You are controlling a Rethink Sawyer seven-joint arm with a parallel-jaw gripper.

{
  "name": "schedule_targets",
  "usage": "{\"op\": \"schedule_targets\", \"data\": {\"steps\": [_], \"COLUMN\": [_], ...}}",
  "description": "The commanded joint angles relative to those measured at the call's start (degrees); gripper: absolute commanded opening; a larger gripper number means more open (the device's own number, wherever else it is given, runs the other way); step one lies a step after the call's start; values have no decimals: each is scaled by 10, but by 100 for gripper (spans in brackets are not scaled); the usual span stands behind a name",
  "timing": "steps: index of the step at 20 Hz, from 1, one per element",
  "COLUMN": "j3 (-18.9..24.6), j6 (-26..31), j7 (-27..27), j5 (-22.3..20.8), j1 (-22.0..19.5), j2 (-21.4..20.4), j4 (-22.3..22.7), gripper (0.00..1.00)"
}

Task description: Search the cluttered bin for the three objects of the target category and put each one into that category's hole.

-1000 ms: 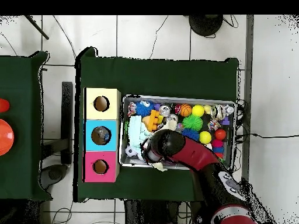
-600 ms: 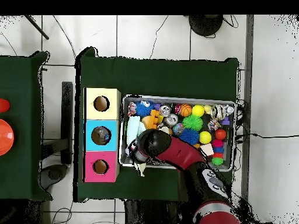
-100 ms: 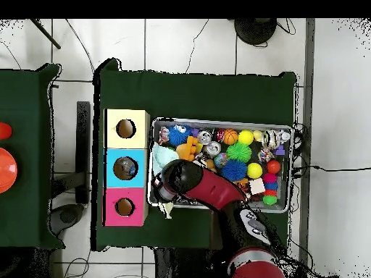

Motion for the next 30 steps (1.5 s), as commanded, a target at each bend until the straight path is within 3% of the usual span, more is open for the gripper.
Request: {"op": "schedule_targets", "data": {"steps": [1, 7, 8, 12, 16, 23, 27, 28, 30], "j3": [-22, -48, -55, -125, -142, -125, -128, -126, -123], "j6": [-37, -43, -39, 5, 38, 72, 14, -42, -74], "j7": [154, 123, 119, 115, 76, 42, 14, -5, -8], "j5": [34, 5, 1, -57, -84, -91, -124, -147, -165], "j1": [18, 22, 26, 62, 62, 35, 29, 16, 7], "j2": [14, 15, 16, 15, 16, 15, 23, 37, 41], "j4": [17, -4, -9, -68, -93, -98, -98, -101, -102], "gripper": [0, 0, 100, 100, 100, 100, 100, 100, 100]}}
